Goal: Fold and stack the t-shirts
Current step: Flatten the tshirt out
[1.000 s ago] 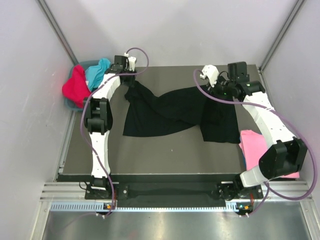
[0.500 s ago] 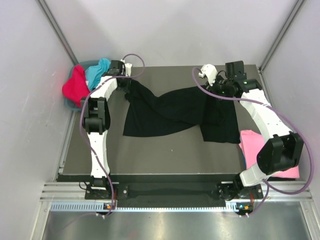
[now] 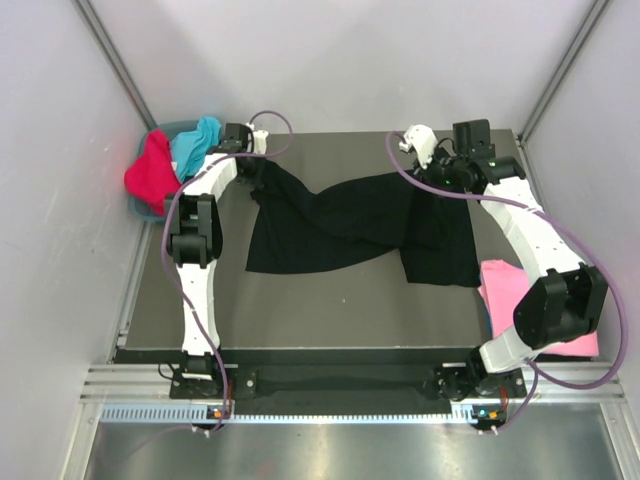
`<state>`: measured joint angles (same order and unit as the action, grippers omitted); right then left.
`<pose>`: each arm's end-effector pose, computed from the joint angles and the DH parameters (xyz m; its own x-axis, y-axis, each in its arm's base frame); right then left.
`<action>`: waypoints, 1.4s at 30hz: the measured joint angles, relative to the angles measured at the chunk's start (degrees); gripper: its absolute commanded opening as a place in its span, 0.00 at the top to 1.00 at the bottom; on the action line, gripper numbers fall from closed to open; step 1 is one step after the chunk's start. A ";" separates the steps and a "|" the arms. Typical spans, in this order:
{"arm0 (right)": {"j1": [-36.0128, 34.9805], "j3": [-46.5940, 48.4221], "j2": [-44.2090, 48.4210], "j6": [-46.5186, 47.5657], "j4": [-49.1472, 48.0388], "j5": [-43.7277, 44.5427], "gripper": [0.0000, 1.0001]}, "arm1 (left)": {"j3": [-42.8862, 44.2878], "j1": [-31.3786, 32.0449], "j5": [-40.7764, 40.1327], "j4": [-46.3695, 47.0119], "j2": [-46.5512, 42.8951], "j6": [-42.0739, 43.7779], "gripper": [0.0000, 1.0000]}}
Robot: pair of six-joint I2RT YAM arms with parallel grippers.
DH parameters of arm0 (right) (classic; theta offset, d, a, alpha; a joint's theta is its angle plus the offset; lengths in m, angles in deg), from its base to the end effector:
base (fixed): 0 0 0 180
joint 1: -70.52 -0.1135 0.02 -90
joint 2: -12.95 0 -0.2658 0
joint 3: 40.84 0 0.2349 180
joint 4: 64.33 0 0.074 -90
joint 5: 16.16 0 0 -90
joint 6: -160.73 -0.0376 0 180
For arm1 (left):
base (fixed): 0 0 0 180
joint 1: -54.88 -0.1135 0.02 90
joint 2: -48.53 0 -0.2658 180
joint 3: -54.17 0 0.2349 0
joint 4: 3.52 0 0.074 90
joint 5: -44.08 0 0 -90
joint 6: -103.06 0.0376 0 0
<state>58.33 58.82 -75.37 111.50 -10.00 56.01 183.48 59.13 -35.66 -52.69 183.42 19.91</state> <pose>0.3131 0.0794 0.3505 -0.2305 -0.6858 -0.6903 -0.7533 0.5749 -0.3195 0.5036 -0.0441 0.1883 -0.7877 0.1762 -0.5904 0.2713 0.9595 -0.0756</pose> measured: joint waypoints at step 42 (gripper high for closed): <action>15.10 18.38 -6.60 -15.56 -10.43 2.56 1.00 | -9.55 -3.32 10.03 -2.84 -6.60 -8.22 0.43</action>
<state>73.43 77.20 -81.97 95.94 -20.43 58.57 173.93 55.80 -25.63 -55.53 176.82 11.70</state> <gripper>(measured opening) 0.006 0.575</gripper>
